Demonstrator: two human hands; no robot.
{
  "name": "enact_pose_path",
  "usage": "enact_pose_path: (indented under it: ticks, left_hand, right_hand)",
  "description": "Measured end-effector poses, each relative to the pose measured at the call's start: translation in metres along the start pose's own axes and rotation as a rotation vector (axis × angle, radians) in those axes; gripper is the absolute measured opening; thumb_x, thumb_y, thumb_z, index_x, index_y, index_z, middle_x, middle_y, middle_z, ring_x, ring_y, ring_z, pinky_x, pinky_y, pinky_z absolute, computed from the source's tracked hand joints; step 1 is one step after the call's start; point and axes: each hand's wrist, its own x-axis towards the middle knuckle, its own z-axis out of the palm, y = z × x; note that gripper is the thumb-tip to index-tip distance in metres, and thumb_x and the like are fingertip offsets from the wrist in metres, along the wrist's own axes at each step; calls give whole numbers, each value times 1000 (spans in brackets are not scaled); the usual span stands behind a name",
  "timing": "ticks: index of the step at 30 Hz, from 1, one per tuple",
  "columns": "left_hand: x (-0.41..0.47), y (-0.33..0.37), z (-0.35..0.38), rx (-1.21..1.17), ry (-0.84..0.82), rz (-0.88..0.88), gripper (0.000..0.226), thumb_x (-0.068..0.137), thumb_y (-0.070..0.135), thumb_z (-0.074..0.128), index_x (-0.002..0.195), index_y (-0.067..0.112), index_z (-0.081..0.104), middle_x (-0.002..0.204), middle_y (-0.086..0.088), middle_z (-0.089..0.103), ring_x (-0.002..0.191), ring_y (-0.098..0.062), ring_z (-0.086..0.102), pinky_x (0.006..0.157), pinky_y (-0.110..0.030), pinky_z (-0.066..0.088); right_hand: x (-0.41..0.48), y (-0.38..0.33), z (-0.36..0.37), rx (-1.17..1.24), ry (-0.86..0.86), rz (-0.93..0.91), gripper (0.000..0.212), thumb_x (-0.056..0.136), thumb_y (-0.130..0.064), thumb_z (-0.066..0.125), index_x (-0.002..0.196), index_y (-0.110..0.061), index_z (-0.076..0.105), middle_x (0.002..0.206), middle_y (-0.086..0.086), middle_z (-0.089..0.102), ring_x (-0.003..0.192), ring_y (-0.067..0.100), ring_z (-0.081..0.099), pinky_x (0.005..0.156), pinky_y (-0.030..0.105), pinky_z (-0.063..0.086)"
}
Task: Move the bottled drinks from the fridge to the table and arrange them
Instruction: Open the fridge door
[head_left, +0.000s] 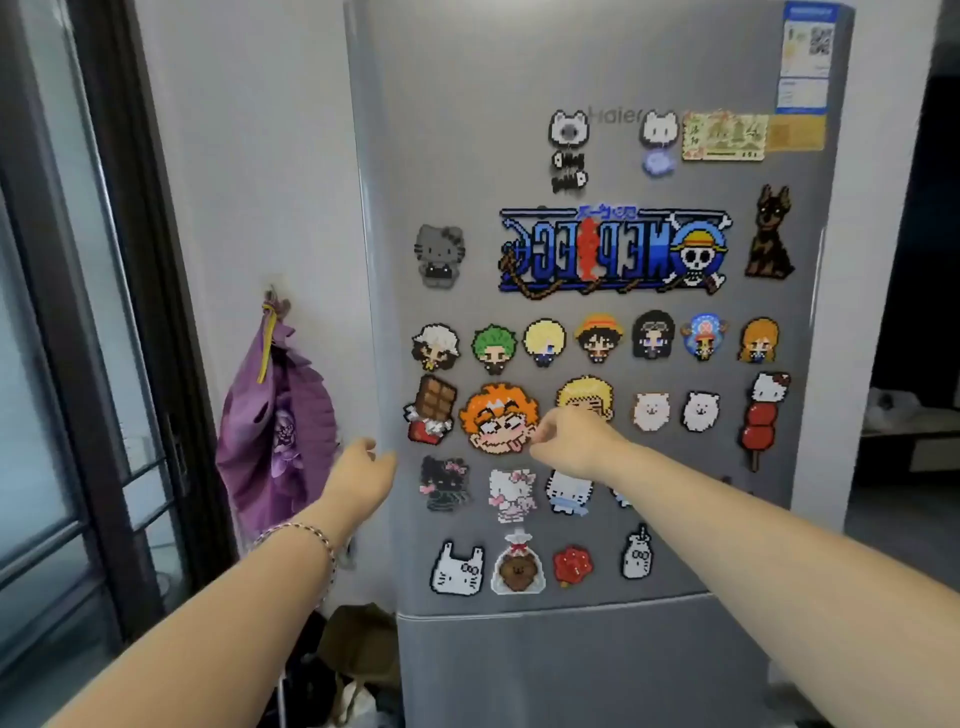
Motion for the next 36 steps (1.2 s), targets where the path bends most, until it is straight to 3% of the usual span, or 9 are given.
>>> enact_pose_path:
  ticks: [3,10,14,17,20,23,28,33,36]
  left_hand:
    - [25,5,5,-49,10,18,55,100,33,36,143,-1,29,148,-18,35,135,-32,35,109,-36,26]
    - [39,9,13,-115,-44,44,53,101,39,28,129,-3,44,132,-21,50,120,-32,47,90,-32,34]
    - [40,5,2,-44,-105,53,55,101,39,28,132,-3,44,136,-22,48,124,-34,46,97,-35,35]
    - [24,7,4,-45,-48,94,51,101,36,28,123,-6,46,124,-23,53,113,-35,50,88,-35,36]
    - [-18,6,4,-74,54,150,39,100,36,31,98,0,47,95,-14,51,87,-26,47,75,-33,33]
    - [-65,5,-3,-33,92,222,35,98,39,35,90,5,42,75,-3,48,80,-23,47,71,-33,33]
    - [-144,21,-13,40,70,301,38,94,47,41,80,12,36,67,-3,49,66,-24,48,60,-34,34]
    - [-258,64,-1,146,124,376,41,92,48,46,69,17,32,62,-2,48,57,-18,46,49,-29,32]
    - [-320,93,15,165,63,473,38,91,46,49,68,20,35,63,0,49,57,-14,46,49,-26,33]
  right_hand:
    - [18,-3,9,-40,24,72,18,90,-15,53,102,-8,63,117,9,62,109,25,55,85,29,43]
    - [17,-9,22,-74,59,137,15,91,-16,51,101,-15,63,117,4,62,107,22,56,90,33,46]
    - [-5,-10,23,-72,59,131,10,91,-17,50,94,-18,60,112,4,64,102,22,57,89,34,49]
    - [-31,-5,19,-119,39,113,13,92,-20,50,99,-18,60,112,3,63,97,20,56,84,31,47]
    - [-58,1,9,-157,57,91,18,92,-20,49,106,-19,60,113,2,62,102,22,57,86,33,49]
    - [-89,4,-2,-168,116,44,20,92,-19,46,106,-18,60,112,2,63,100,22,58,84,36,51]
    - [-152,6,-21,-110,305,-87,21,95,-26,44,107,-16,59,107,1,63,91,21,59,72,33,49]
    - [-240,17,-46,-37,434,-271,30,94,-26,45,123,-16,50,123,2,49,114,19,47,91,34,43]
    - [-283,19,-64,-49,456,-318,45,93,-31,49,134,-14,40,132,4,41,124,21,38,103,34,35]
